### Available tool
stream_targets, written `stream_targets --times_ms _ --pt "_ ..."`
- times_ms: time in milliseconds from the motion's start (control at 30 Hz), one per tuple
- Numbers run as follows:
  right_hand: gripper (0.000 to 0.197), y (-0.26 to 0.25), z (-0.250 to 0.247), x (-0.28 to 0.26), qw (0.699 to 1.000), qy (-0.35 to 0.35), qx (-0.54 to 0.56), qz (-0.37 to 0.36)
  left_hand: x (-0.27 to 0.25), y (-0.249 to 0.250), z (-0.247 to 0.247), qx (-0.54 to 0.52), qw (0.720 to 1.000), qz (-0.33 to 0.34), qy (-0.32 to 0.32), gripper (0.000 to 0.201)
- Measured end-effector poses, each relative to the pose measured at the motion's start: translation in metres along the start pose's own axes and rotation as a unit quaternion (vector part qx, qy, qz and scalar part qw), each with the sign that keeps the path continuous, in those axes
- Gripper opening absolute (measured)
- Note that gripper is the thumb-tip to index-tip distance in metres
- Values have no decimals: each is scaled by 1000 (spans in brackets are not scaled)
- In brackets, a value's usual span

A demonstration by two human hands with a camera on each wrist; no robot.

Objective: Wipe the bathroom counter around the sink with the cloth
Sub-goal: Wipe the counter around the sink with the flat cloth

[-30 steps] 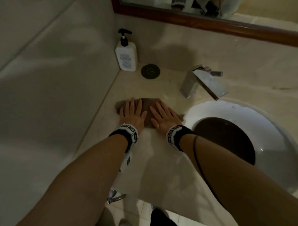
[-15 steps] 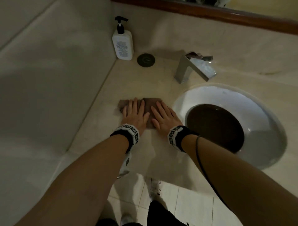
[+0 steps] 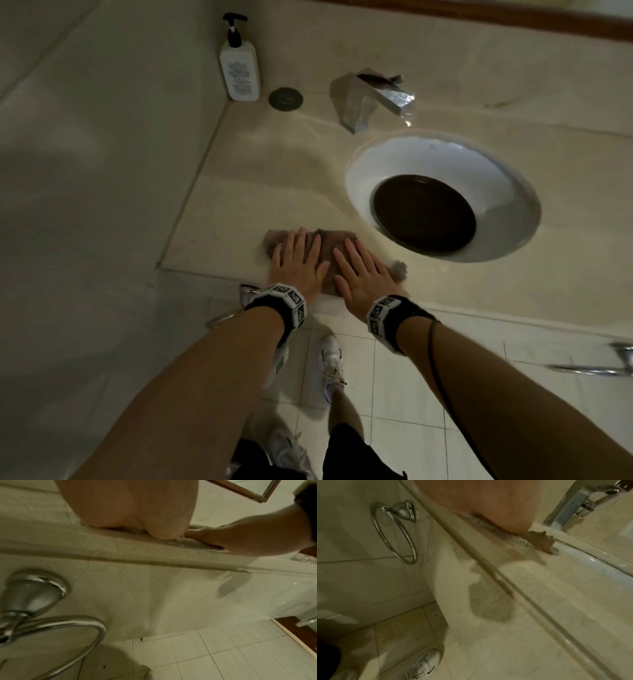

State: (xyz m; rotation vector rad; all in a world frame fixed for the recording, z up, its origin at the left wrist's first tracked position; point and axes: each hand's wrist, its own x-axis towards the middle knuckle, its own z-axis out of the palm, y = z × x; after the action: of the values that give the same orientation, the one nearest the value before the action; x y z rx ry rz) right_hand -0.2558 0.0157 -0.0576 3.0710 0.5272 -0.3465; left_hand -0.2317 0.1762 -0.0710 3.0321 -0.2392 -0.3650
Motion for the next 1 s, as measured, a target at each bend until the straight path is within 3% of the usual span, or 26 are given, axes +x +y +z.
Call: stream_targets --times_ms 200,367,467,767,867,1000 --pt "67 -1 1 -1 1000 -6 12 3 -1 -2 2 -8 1000 6 5 63" --pt "71 8 -7 31 1000 -13 10 9 28 -8 -6 -16 1000 2 18 62" --pt "75 15 -12 60 1000 -24 9 15 55 -12 -12 -19 1000 1 22 60" --pt "59 46 -36 171 998 -18 51 19 163 -25 -39 -16 1000 -3 25 67" --pt "61 60 -42 203 998 -24 53 11 198 -30 -48 -29 999 0 17 69" --pt "78 77 -54 242 998 -20 60 -25 236 -34 -56 -52 998 -19 9 62"
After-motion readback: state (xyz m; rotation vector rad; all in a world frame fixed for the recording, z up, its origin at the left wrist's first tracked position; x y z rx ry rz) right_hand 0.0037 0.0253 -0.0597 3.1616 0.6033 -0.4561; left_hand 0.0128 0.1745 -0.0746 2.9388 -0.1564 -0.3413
